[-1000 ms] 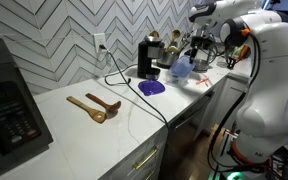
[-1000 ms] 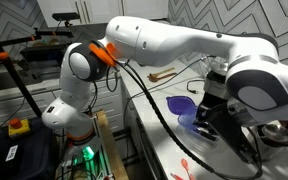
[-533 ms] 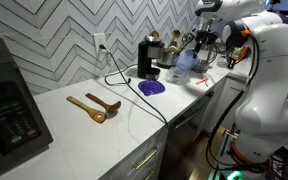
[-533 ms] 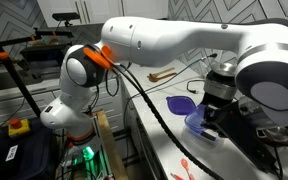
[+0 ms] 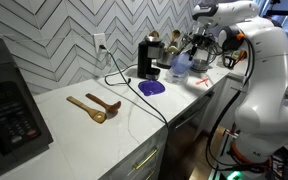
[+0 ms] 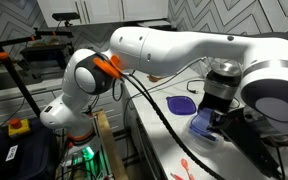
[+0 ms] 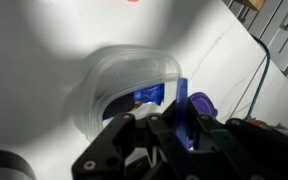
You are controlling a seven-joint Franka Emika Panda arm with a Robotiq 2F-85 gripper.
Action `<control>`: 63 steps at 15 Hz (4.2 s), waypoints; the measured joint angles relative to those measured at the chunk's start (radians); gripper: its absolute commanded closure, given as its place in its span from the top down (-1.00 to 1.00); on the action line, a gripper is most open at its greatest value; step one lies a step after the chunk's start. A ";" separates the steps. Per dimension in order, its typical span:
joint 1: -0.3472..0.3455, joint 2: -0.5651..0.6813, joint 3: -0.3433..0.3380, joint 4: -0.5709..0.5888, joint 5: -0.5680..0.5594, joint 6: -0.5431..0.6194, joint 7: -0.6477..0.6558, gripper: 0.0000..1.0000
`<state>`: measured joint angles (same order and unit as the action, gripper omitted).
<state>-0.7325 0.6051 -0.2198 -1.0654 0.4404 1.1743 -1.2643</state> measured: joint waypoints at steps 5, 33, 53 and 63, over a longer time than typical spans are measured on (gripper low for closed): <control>0.025 0.002 0.000 0.001 -0.018 0.004 0.003 -0.96; 0.153 -0.115 -0.001 -0.122 -0.274 -0.146 -0.006 -0.96; 0.158 0.022 0.040 -0.023 -0.329 -0.191 -0.181 -0.96; 0.137 0.139 0.042 0.102 -0.320 -0.333 -0.038 -0.96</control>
<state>-0.5959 0.7441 -0.1773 -0.9636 0.1207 0.8417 -1.3027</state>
